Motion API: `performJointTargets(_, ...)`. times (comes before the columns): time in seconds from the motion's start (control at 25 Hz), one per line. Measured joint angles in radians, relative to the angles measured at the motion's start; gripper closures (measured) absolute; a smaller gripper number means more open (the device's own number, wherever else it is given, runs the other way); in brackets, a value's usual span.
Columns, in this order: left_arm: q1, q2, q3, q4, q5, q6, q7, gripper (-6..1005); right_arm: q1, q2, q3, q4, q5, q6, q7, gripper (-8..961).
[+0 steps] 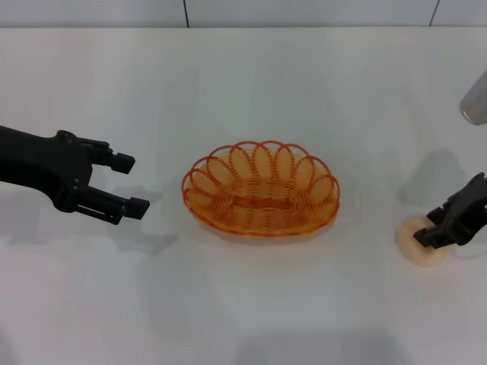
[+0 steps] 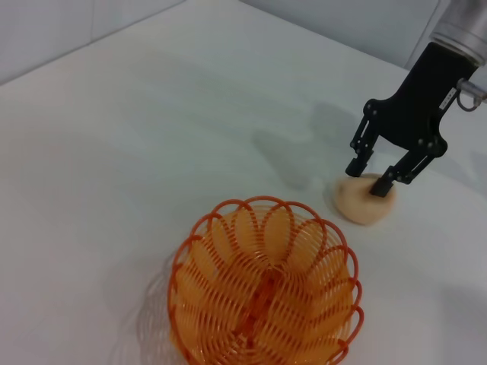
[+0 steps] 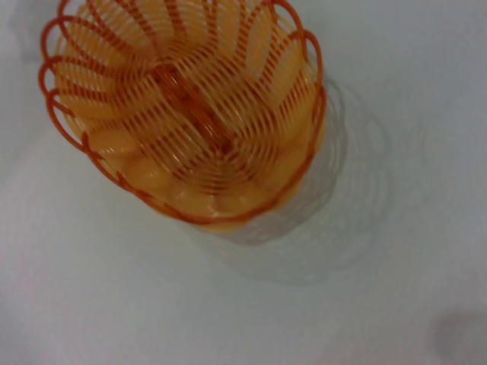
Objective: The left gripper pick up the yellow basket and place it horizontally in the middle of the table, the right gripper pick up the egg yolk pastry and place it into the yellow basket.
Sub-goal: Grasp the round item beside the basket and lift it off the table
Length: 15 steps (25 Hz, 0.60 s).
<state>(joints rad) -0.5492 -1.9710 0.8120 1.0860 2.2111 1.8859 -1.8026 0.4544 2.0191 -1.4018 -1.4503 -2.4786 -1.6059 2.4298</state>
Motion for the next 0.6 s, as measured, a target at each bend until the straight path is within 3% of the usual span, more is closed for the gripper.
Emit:
performJointTargets(0.12, 0.000, 0.000, -0.001, 0.000, -0.004, -0.001, 0.000, 111, -0.001, 0.000, -0.001, 0.004, -0.006, 0.002, 0.001, 555)
performJointTargets(0.56, 0.000, 0.000, -0.004, 0.000, -0.005, -0.010, 0.001, 111, 0.001, -0.003, 0.003, 0.000, -0.013, 0.001, 0.007, 708)
performJointTargets(0.6, 0.000, 0.000, -0.005, 0.000, -0.005, -0.010, 0.002, 111, 0.003, -0.003, 0.003, -0.003, -0.011, 0.001, 0.007, 805)
